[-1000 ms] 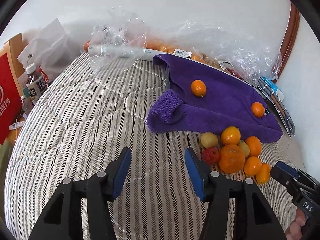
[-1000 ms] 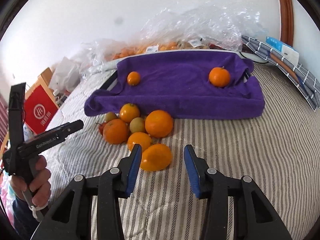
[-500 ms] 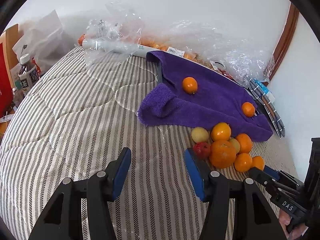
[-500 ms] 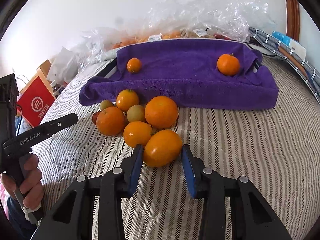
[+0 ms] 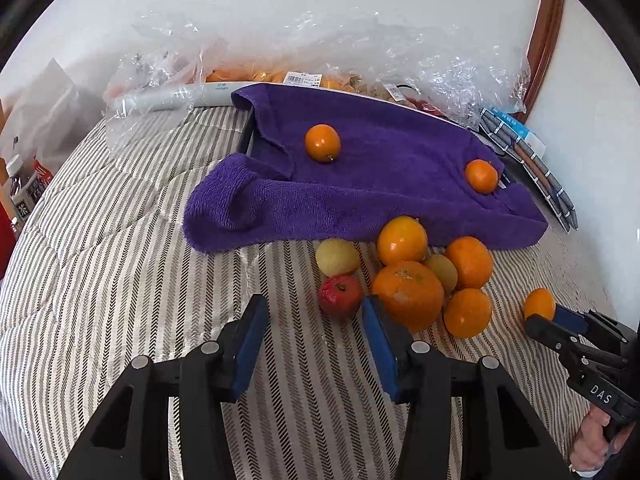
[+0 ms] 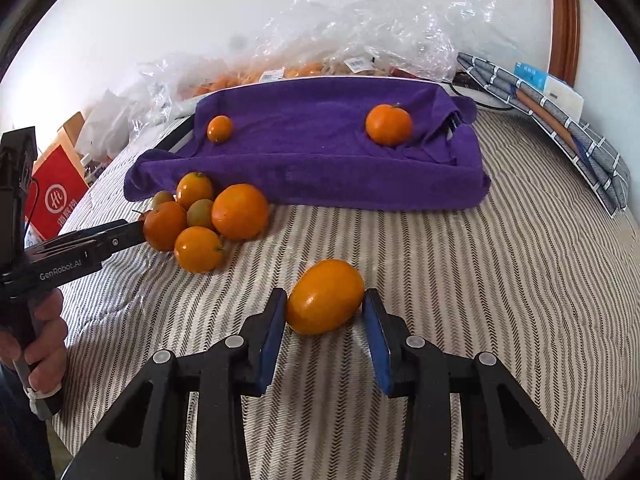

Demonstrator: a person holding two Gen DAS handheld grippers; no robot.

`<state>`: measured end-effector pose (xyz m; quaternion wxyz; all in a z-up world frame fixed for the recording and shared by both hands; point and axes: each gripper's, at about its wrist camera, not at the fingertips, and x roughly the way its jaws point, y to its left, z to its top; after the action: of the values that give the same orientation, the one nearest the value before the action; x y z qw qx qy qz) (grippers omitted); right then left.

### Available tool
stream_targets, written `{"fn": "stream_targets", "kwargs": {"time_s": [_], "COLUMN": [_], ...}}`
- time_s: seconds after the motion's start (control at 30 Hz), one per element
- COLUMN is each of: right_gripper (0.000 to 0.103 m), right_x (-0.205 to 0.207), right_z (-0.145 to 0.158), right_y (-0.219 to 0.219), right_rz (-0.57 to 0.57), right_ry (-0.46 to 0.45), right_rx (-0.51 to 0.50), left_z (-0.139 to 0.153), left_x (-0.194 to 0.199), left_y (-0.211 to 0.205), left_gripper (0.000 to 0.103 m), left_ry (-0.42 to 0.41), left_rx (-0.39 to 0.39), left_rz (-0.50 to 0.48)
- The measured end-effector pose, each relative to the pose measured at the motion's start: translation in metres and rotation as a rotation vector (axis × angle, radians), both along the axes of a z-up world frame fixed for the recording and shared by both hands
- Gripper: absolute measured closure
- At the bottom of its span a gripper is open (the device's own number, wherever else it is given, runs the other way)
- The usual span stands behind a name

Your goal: Organize fruits

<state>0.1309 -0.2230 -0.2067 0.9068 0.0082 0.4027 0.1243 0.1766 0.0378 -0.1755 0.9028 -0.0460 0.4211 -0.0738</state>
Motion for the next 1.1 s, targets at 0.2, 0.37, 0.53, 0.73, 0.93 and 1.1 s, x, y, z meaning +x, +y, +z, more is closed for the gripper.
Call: {"fn": "stream_targets", "kwargs": {"time_s": [0.2, 0.37, 0.53, 0.73, 0.93, 1.1], "right_gripper": [0.064, 0.064, 0.061, 0.062, 0.067, 0.067], "right_x": [0.001, 0.002, 0.005, 0.008, 0.01, 0.008], "right_z": [-0.003, -0.003, -0.004, -0.005, -0.005, -0.004], "right_y": [-0.002, 0.0, -0.003, 0.006, 0.005, 0.001], "right_rz": [0.004, -0.002, -0.02, -0.034, -0.042, -0.067], "right_ry": [-0.005, -0.01, -0.003, -0.02, -0.023, -0.033], "right_rx": [0.009, -0.003, 0.018, -0.023, -0.019, -0.005], "left_z": [-0.001, 0.0, 0.001, 0.001, 0.003, 0.005], "left_x": [0.003, 0.002, -0.003, -0.004, -0.006, -0.009], "left_y": [-0.009, 0.005, 0.01, 0.011, 0.01, 0.01], "left_gripper": [0.072, 0.081, 0.081, 0.081, 0.081, 0.081], "left_ry": [-0.01, -0.014, -0.032, -0.04, -0.048, -0.064], "left_rx": [0.03, -0.083, -0.109, -0.106, -0.095, -0.092], "left_rz": [-0.022, -0.032, -0.006, 0.013, 0.012, 0.015]}}
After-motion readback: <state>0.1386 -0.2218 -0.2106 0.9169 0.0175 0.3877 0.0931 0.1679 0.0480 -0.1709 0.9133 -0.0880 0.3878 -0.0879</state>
